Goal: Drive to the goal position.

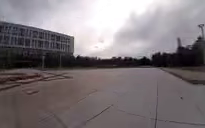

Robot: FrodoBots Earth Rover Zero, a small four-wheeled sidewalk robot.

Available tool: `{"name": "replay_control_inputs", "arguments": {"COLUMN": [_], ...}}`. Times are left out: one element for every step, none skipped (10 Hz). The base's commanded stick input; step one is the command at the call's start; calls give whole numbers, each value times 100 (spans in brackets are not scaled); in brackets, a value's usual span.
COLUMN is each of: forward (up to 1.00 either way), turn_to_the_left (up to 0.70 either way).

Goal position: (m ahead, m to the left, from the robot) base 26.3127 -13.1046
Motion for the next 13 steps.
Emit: {"name": "replay_control_inputs", "arguments": {"forward": [70, 70, 70, 70, 70, 70, 70, 70, 70, 70, 70, 70, 70], "turn_to_the_left": [-2, -1, 0, 0, 0, 0, 0, 0, 0, 0, 0, 0, 0]}}
